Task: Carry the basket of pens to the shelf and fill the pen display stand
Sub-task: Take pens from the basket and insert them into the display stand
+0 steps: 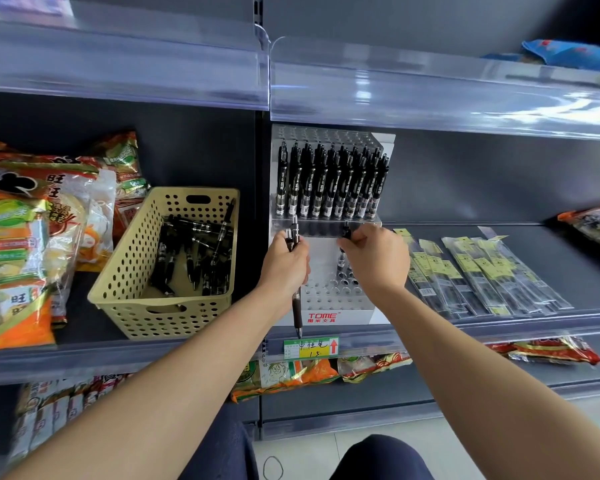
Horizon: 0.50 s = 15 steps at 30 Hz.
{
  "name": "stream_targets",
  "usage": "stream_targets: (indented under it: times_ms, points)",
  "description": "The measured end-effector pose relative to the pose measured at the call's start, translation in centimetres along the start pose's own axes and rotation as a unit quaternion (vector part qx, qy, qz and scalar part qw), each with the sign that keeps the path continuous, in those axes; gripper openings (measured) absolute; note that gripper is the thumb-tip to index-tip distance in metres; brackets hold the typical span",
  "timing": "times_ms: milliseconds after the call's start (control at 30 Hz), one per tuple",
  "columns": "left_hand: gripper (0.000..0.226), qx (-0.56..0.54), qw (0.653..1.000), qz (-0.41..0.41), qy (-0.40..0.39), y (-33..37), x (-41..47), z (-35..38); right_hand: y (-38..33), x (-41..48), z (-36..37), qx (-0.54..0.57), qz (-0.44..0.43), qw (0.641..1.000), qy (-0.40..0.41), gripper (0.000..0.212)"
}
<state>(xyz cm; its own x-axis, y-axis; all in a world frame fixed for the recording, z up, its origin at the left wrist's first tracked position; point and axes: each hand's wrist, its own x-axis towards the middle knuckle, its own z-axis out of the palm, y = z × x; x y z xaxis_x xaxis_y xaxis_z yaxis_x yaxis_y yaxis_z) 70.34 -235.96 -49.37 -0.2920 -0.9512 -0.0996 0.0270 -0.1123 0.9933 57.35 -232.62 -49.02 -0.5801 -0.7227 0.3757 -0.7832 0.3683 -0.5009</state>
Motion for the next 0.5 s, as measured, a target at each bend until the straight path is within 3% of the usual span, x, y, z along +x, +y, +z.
stream_targets:
  times_ms: [500]
  points:
    - [0.007, -0.010, 1.000, 0.006, 0.013, 0.05, 0.16, 0.03, -0.06, 0.31, 0.14, -0.033, 0.022, 0.999, -0.027, 0.032]
